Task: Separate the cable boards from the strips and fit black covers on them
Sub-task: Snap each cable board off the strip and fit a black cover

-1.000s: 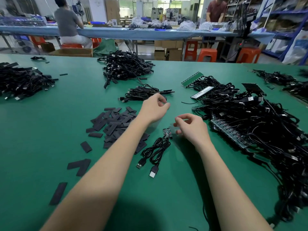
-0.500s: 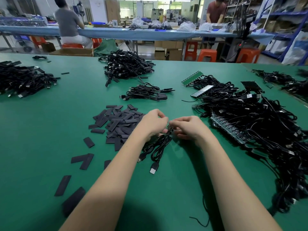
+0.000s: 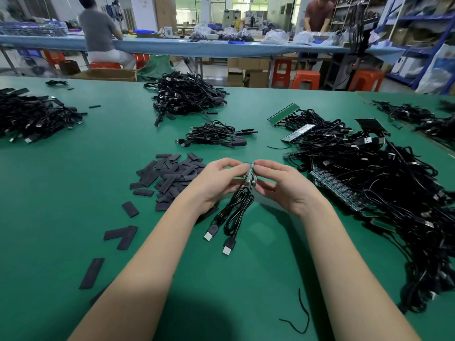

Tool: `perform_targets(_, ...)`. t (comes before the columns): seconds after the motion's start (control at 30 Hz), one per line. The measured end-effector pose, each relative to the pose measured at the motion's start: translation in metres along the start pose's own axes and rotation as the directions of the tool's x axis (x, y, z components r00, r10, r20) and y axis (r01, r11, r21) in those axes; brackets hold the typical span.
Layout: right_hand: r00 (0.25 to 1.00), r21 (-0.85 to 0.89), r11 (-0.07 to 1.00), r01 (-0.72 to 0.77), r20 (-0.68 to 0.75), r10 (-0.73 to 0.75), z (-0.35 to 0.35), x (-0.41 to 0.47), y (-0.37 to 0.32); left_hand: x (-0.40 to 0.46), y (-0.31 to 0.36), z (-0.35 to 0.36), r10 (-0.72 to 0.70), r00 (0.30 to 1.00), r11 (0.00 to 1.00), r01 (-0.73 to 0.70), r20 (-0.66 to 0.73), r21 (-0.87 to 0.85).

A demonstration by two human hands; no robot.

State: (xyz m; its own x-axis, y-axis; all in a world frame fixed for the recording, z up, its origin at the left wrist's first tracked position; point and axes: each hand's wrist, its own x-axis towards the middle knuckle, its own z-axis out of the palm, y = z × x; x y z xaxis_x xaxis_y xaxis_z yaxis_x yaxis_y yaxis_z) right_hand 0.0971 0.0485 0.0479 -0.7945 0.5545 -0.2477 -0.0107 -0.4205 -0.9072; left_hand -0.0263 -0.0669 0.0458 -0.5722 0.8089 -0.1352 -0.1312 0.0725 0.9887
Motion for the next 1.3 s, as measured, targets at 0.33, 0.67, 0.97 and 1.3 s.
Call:
perform_targets(0.33,0.99,0.04,0.998,-0.051,0.131,0.046,-0.002,-0.003,0.001,-0.009,0.0,0.003,0.002,0.99,0.954,0.041,0.141,-0.298)
perform_targets(0.67,0.983,0.256,0.956,-0.144,0.149,0.108,0.001,-0.009,0.0,-0.016,0.004,0.004,-0.006,0.964,0.892,0.126,0.267,-0.434)
perform_targets(0.97,0.988,0.007,1.0,-0.011,0.155,0.01,-0.019,-0.017,-0.014,-0.01,-0.008,0.01,0.041,0.999,0.998,-0.039,0.031,-0.05)
perform_targets(1.3,0.989,-0.233,0.972,-0.014,-0.148,-0.021,-0.017,-0.005,-0.007,-0.012,-0.024,0.042,0.223,0.97,0.964,-0.205,-0.094,0.168)
